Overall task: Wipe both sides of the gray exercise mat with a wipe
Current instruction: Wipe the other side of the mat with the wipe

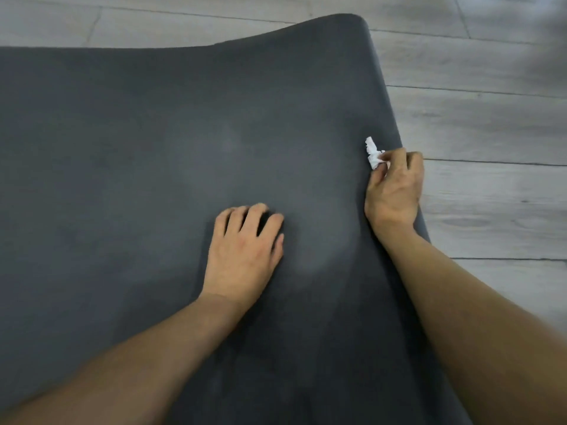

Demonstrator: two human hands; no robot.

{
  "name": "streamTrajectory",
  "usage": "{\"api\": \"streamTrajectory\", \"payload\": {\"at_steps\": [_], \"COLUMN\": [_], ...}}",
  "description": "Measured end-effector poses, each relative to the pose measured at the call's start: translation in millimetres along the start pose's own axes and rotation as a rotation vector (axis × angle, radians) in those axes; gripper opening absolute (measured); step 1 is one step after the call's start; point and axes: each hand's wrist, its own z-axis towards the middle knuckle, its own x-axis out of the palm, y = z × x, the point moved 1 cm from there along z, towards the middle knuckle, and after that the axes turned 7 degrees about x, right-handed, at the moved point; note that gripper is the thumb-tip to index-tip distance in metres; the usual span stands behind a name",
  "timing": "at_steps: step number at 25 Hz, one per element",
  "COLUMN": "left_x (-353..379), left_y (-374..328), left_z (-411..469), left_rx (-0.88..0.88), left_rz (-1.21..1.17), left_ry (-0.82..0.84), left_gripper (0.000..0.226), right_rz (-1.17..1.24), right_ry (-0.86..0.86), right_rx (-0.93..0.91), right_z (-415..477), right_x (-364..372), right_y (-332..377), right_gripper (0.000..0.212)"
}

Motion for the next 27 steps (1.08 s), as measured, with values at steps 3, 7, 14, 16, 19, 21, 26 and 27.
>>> {"api": "streamTrajectory", "payload": {"at_steps": [3, 7, 14, 16, 19, 21, 26, 27], "left_x": [-12.9, -14.1, -8.1, -8.6, -8.9, -9.9, -17.6, -20.3], "left_y": [-12.0, -12.7, -9.9, -11.0, -10.0, -9.2, -10.5, -10.2], "left_z": [-83.7, -113.8, -113.4, -110.6, -111.0, -110.6, -110.1, -109.6], "left_rx": [-0.007, -0.035, -0.036, -0.044, -0.054, -0.062, -0.044, -0.049], "left_rz": [-0.043, -0.036, -0.021, -0.033, -0.031, -0.047, -0.089, -0.088], "left_ry": [0.096, 0.160, 0.154, 0.148, 0.151, 0.155, 0.246, 0.294], "left_gripper": [0.057, 0.067, 0.066, 0.067, 0.067, 0.067, 0.069, 0.070], "right_rz": [-0.093, -0.257, -0.132, -0.424, -0.523, -0.308, -0.175, -0.243], "right_ry": [0.015, 0.178, 0.423, 0.330, 0.295, 0.380, 0.600, 0.533], "right_rx": [-0.008, 0.043, -0.676, -0.376, -0.002, 0.021, -0.635, -0.546], "right_z": [-4.6, -2.5, -118.3, -57.2, -31.3, -77.4, -149.7, -127.2], "right_x": [0.4, -16.4, -37.8, -48.9, -60.5, -53.3, -80.5, -86.4], "right_y": [12.1, 30.3, 98.0, 46.0, 16.1, 62.5, 81.3, 57.8], "right_gripper": [0.018, 0.019, 0.015, 0.019, 0.024, 0.023, 0.012, 0.011]}}
